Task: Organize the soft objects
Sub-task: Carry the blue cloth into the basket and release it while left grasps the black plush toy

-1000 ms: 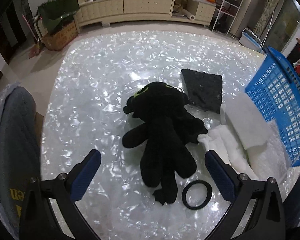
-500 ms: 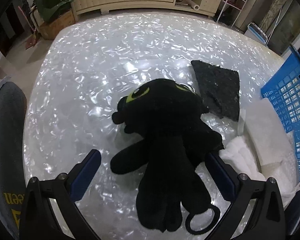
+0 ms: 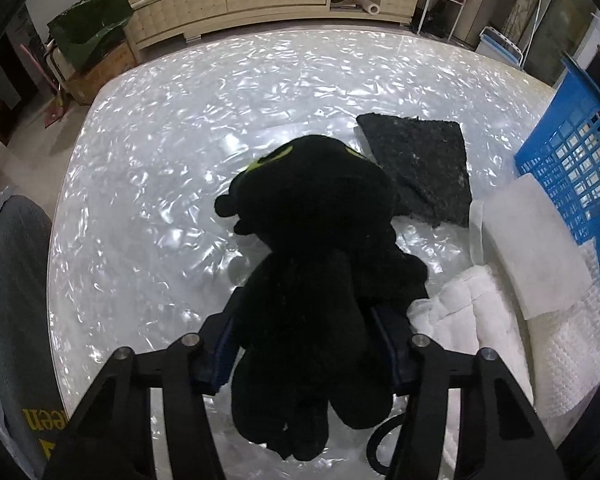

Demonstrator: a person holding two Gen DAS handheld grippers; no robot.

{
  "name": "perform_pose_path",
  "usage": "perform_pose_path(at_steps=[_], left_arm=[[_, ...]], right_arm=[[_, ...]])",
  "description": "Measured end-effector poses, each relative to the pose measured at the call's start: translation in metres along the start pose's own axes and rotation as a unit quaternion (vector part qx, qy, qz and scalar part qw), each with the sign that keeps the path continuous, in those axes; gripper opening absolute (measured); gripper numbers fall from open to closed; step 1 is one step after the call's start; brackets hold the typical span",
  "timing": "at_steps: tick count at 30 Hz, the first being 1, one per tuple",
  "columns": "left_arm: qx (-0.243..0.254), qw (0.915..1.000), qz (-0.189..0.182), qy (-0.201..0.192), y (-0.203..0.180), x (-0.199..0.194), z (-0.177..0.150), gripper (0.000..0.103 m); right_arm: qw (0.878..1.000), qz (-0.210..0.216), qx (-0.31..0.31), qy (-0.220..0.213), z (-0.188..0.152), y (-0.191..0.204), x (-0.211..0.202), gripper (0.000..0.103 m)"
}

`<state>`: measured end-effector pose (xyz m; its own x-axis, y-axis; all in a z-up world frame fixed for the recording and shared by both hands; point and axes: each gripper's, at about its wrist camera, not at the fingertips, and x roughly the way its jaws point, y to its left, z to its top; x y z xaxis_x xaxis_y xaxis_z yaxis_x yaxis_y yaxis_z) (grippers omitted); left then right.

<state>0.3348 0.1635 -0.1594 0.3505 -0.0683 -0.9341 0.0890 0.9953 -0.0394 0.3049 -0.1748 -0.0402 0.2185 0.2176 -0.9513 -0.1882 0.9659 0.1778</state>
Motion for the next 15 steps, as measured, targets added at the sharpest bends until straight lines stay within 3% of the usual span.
perform_pose_path(at_steps=[15], left_arm=[[-0.029, 0.9988, -0.033, -0.02, 0.008, -0.038, -0.004, 0.05]], right_arm=[[0.997, -0.047, 0.018, 0.064, -0.015, -0.008, 0.028, 0.006]])
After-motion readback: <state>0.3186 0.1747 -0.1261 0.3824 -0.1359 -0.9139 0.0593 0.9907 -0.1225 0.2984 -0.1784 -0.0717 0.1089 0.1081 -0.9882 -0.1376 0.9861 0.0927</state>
